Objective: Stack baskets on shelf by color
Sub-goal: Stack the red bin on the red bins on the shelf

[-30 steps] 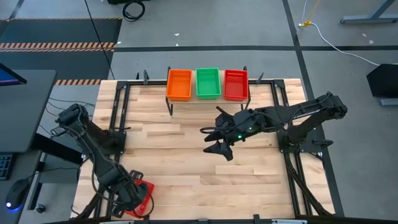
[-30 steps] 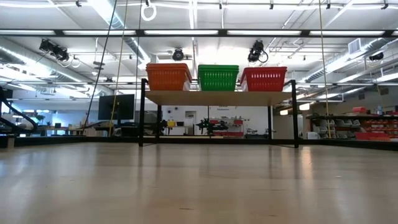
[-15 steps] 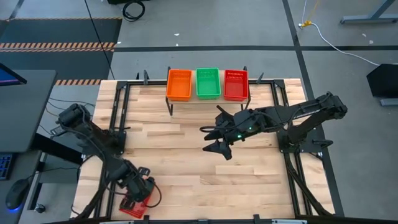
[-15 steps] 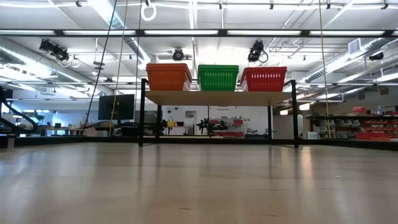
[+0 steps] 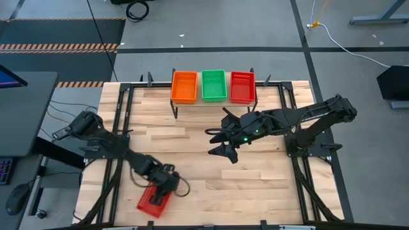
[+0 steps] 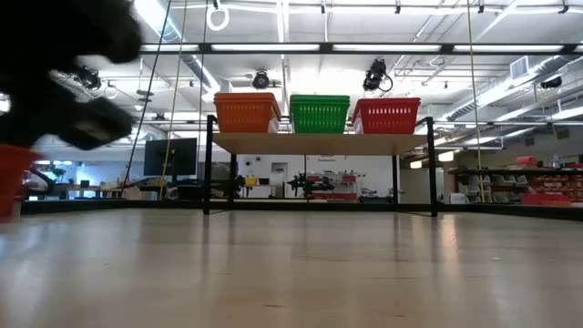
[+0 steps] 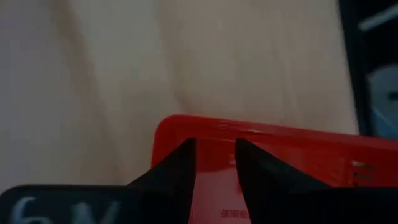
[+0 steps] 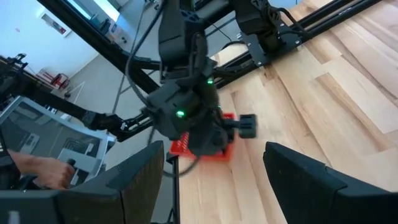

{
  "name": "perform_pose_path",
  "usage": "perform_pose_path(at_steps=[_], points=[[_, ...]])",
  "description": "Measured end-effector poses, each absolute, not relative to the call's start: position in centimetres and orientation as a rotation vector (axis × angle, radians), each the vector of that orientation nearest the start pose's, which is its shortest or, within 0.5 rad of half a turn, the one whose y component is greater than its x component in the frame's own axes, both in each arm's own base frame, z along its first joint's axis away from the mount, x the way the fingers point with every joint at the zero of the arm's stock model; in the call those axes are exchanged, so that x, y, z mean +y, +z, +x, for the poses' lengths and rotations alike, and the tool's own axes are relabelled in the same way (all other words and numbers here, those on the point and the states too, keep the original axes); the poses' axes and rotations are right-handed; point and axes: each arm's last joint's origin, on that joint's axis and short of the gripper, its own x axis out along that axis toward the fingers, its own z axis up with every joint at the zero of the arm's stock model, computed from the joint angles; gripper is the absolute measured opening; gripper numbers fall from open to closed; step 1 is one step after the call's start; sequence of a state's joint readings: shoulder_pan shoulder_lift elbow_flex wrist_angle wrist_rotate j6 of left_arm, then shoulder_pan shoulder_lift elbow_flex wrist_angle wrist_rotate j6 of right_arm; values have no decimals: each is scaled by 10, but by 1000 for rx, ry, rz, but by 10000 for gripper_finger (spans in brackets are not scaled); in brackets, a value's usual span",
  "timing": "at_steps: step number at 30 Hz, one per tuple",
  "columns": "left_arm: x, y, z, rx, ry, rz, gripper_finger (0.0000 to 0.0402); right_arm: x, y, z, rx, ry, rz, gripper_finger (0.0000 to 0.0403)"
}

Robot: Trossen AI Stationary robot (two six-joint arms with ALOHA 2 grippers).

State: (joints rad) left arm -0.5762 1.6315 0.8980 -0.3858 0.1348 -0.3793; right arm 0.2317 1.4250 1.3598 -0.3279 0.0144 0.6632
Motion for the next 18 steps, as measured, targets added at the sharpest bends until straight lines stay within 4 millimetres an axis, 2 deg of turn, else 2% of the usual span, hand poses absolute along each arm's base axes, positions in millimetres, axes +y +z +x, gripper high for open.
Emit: perform_pose_path(at_steps=[3,10,14,18], points=[[-151,167,272,1149,-377,-50,119,73,371,311,448,76,603,279],[-102,201,329,926,-224,44,119,71,371,311,454,79,634,279],[-68,211,350,892,-121,45,119,71,374,304,493,116,653,278],[-34,226,354,950,-20,12,119,70,376,290,550,100,669,275]])
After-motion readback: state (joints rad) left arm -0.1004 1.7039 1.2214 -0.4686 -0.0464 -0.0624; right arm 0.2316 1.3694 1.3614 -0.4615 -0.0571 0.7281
